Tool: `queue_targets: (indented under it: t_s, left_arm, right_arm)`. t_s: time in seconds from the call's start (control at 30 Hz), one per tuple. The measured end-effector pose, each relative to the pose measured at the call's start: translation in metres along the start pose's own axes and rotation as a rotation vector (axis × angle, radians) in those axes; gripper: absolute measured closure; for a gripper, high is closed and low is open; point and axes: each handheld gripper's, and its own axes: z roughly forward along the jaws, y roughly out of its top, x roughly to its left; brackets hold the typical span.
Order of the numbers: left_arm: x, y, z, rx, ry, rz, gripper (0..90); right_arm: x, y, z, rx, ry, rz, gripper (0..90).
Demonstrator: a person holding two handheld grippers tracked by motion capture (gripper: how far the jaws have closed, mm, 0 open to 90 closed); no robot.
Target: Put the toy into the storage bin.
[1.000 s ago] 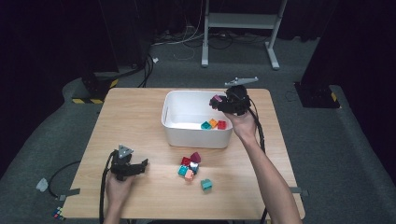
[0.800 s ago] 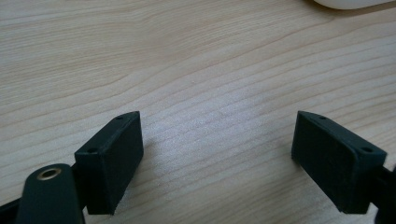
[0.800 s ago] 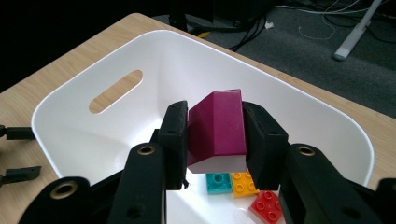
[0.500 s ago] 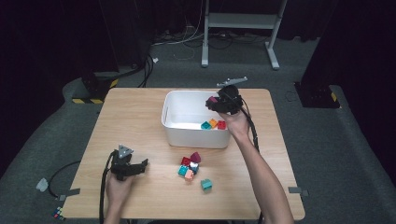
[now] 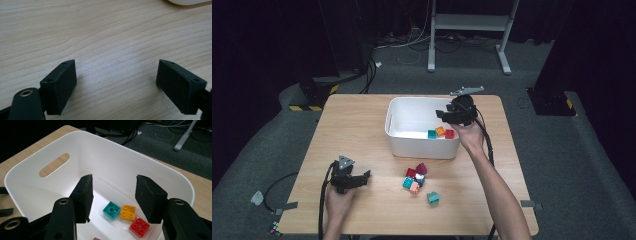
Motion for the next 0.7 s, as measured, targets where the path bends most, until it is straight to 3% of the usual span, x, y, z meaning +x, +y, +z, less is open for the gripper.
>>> queue_targets:
  t_s: [0.33, 0.7]
  left_arm:
    - [0.0, 0.0, 0.0, 0.0, 0.001, 0.0, 16.8]
    - [0.0, 0.0, 0.0, -0.001, 0.0, -0.001, 16.8]
  right_arm:
    - [0.002, -0.015, -0.024, -0.066, 0.036, -0.001, 45.5]
    - [0.007, -0.034, -0.039, -0.084, 0.06, -0.007, 46.4]
